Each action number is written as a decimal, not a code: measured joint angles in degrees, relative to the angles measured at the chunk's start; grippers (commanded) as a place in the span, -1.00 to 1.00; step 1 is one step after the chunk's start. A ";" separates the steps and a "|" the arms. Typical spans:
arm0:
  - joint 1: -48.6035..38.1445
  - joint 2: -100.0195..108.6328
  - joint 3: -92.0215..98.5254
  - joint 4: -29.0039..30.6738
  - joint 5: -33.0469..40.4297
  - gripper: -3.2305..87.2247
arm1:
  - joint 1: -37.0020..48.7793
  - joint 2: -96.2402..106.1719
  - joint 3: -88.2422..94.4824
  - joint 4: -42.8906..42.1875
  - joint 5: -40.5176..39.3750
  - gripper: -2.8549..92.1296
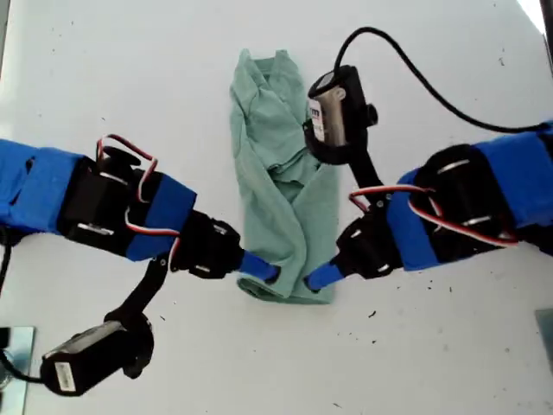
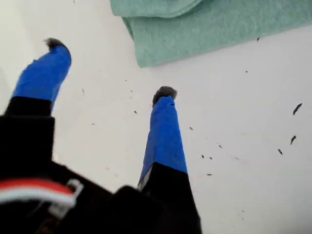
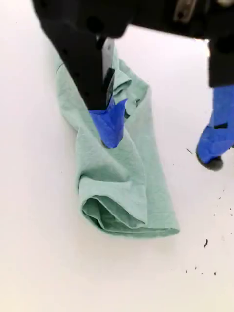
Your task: Fold t shirt
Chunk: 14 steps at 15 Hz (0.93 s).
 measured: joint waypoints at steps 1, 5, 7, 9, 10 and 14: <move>0.00 -1.23 -0.35 0.00 0.44 -0.30 | -0.53 -1.05 0.00 0.00 1.23 -0.17; -0.62 -10.46 -0.44 -0.97 0.18 -0.34 | -1.23 -9.32 0.00 -3.52 4.75 -0.21; -1.41 -15.82 -0.44 -3.78 0.00 -0.49 | -1.23 -13.71 0.09 -7.65 5.01 -0.26; -1.49 -20.74 -1.14 -6.86 -0.18 -0.73 | -1.23 -19.07 0.88 -12.13 5.71 -0.35; -1.41 -22.59 -2.02 -8.26 -0.26 -0.93 | -1.23 -22.85 1.49 -14.77 6.77 -0.47; 0.62 -23.03 -2.72 -10.81 -0.79 -0.93 | -3.43 -28.48 0.70 -20.39 10.99 -0.89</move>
